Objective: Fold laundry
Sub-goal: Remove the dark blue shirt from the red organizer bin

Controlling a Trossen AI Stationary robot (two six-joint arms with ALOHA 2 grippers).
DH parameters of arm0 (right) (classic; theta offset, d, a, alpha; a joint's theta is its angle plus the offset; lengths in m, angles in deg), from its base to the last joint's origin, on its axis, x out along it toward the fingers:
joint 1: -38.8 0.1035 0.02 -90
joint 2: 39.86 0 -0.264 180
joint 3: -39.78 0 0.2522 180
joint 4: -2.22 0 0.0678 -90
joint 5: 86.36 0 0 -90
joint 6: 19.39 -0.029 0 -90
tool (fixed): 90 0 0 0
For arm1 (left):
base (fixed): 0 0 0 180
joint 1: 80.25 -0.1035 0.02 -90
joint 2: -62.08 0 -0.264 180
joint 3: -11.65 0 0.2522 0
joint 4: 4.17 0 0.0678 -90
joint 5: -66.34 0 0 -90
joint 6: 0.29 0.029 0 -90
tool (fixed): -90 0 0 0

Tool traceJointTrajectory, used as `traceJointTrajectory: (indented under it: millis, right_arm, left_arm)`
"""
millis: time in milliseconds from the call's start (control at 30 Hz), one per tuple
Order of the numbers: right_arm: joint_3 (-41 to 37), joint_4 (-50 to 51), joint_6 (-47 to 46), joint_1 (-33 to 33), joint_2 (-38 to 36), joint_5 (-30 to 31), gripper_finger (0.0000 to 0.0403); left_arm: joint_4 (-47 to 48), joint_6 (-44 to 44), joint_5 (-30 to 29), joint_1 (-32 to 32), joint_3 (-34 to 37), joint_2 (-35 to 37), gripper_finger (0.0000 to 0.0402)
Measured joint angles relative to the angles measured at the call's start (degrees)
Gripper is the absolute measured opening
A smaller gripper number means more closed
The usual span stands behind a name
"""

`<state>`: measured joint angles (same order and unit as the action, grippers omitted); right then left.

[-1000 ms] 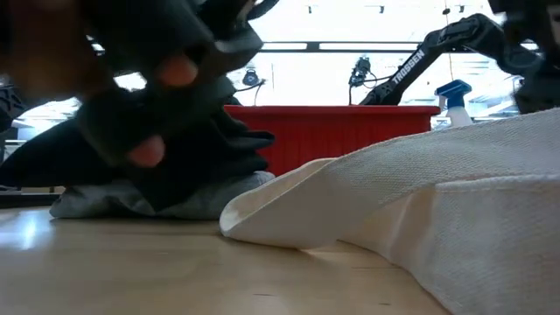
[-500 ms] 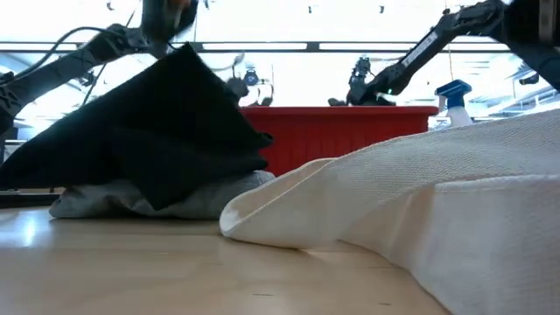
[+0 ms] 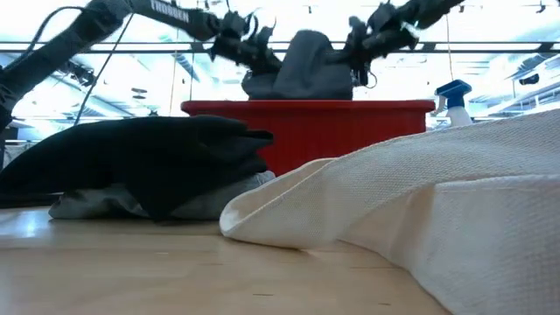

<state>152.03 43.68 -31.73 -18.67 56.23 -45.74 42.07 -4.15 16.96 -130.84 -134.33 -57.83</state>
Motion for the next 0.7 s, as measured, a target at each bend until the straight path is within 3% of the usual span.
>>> traceJointTrajectory:
  millis: [200, 433, 700]
  right_arm:
    - [0.0, 16.0, 3.4, 3.5, -7.2, -3.8, 0.0039]
    - [0.1, 41.4, 10.9, 11.0, -13.8, -3.1, 0.0042]
    - [0.0, 49.5, 10.0, 17.4, -20.3, 2.0, 0.0044]
  left_arm:
    - [11.6, 6.5, -7.4, 9.2, 0.0, 5.0, 0.0011]
    - [13.3, 0.6, -12.2, 22.4, 0.0, 5.0, 0.0011]
    - [14.4, -3.7, -19.1, 31.0, 0.1, 5.0, 0.0011]
